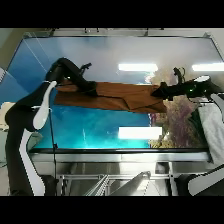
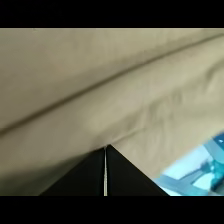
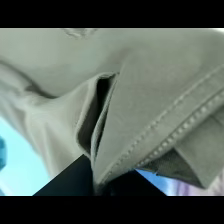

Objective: Fold the shirts.

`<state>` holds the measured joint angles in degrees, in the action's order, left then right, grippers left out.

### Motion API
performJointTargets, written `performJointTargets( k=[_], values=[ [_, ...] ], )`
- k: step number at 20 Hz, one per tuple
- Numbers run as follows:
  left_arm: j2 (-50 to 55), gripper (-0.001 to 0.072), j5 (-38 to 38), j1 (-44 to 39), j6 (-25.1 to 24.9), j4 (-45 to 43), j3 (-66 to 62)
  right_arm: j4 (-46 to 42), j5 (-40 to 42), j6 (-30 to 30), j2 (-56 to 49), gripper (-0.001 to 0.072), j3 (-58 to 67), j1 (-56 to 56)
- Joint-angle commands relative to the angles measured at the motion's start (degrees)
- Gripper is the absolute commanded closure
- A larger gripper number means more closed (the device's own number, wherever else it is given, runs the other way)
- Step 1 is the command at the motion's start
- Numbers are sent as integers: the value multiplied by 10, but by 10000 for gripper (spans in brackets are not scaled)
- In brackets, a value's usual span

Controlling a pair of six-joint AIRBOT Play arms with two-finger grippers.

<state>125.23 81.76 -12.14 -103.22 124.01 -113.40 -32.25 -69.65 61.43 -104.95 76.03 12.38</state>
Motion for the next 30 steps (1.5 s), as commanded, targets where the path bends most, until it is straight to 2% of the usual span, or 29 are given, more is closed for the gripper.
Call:
performJointTargets(
  k=[1,5,9,11,14,17,20,23,25,26,27,28,29,30],
  values=[
    [23,685,-46,-72,26,0,0,-3,-66,-2,24,695,3,56],
    [22,684,-65,-139,44,2,-19,-3,-110,-23,65,695,5,124],
    [22,681,-94,-210,48,7,-46,2,-190,-14,94,695,38,170],
    [14,681,-94,-231,48,8,-59,15,-223,1,113,695,46,164],
    [-65,681,-78,-213,30,26,-37,79,-225,26,146,695,46,102],
    [-166,681,-8,-136,16,20,-21,87,-137,71,159,694,46,-41],
    [-223,681,76,-49,17,20,-21,72,33,127,131,693,46,-228],
    [-244,680,112,13,17,20,-21,66,205,173,52,693,52,-379],
    [-245,681,122,35,17,22,-21,67,293,161,-22,689,76,-450],
    [-245,680,130,40,17,22,-21,76,302,145,-51,509,94,-470],
    [-245,681,142,45,17,22,-21,83,299,126,-70,206,110,-480],
    [-245,681,151,48,17,22,-21,83,283,122,-74,217,118,-480],
    [-246,681,159,53,16,22,-21,83,259,111,-66,282,123,-471],
    [-249,681,159,57,16,23,-21,82,231,97,-50,281,123,-455]
  ],
)
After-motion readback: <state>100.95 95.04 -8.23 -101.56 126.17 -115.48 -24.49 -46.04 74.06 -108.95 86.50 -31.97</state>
